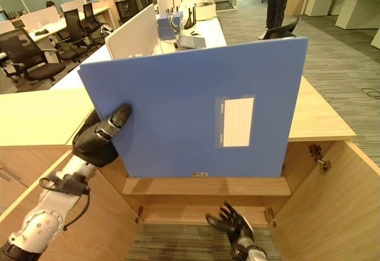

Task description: Put the empty folder in the office cabinet

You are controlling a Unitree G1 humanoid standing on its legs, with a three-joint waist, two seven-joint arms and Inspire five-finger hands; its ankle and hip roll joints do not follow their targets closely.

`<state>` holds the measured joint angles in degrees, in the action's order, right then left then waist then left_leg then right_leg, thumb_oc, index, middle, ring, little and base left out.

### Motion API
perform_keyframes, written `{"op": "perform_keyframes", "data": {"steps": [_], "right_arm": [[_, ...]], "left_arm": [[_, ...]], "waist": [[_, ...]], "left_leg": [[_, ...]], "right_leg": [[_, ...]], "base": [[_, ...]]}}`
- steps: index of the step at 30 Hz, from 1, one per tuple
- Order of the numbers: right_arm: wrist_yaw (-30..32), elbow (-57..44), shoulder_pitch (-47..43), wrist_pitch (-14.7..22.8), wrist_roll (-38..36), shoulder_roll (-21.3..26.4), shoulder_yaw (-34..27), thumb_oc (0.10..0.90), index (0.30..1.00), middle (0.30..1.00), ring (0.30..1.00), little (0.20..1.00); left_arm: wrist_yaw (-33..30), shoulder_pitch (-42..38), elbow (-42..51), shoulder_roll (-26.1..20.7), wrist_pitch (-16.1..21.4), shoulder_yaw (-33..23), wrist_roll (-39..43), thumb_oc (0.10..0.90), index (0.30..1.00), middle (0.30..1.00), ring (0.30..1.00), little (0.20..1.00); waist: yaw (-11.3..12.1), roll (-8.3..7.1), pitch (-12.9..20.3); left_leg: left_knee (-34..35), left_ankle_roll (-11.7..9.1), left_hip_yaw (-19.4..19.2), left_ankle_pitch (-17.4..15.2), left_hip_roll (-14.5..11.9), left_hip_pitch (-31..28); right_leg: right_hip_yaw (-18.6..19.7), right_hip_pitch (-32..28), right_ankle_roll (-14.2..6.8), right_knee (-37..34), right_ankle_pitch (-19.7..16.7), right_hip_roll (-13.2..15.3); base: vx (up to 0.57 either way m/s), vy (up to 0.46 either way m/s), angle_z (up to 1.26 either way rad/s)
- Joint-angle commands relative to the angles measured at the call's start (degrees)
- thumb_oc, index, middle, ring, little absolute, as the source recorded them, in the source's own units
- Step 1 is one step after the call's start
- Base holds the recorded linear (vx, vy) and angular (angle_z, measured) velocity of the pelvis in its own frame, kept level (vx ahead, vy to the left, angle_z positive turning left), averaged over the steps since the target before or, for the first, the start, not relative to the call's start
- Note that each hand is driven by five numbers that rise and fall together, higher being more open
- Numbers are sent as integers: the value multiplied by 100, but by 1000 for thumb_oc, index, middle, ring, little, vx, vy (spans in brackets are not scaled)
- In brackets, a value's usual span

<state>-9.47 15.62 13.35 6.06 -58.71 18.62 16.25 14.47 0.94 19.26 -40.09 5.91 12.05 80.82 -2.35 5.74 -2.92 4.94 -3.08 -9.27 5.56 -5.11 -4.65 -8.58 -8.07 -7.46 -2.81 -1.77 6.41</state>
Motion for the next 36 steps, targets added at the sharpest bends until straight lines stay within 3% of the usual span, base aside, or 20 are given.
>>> {"op": "perform_keyframes", "data": {"steps": [1, 3, 12, 25, 36], "right_arm": [[-705, -529, -382, 166, -931, -21, 120, 800, 900, 900, 900, 900], [-1140, -1379, -170, -11, -1281, 331, 285, 800, 900, 900, 900, 900], [-1699, -2429, -272, -198, -1421, 971, 492, 800, 900, 900, 900, 900], [-1772, -2430, -697, -224, -1270, 899, 681, 800, 900, 900, 900, 900], [-1834, -2110, -811, -234, -1092, 828, 617, 800, 900, 900, 900, 900]], "left_arm": [[324, -754, 321, -127, 381, -294, 436, 400, 300, 300, 300, 300], [428, -659, 318, -18, 289, -290, 463, 400, 300, 300, 300, 300], [706, -401, 313, 481, 245, -303, 217, 400, 300, 300, 300, 300], [725, -661, 242, 983, 353, -260, -105, 400, 300, 300, 300, 300], [719, -849, 38, 1107, 667, -904, -339, 400, 300, 300, 300, 300]], "waist": [[111, -312, 11], [111, -329, 9], [76, -319, 10], [70, -315, 29], [112, -332, 68]], "left_leg": [[6, -298, 86, -689, -51, -504], [6, -293, 116, -679, -57, -494], [6, -277, 128, -671, -68, -482], [6, -260, 135, -655, -73, -460], [6, -271, 167, -643, -73, -431]], "right_leg": [[195, 572, -171, 654, 492, 187], [194, 580, -179, 657, 502, 190], [194, 612, -191, 697, 524, 187], [213, 628, -167, 705, 539, 170], [175, 615, -158, 666, 517, 166]], "base": [[7, 7, 3], [10, 4, 4], [0, 1, 0], [-2, 0, -1], [0, 0, 0]]}}
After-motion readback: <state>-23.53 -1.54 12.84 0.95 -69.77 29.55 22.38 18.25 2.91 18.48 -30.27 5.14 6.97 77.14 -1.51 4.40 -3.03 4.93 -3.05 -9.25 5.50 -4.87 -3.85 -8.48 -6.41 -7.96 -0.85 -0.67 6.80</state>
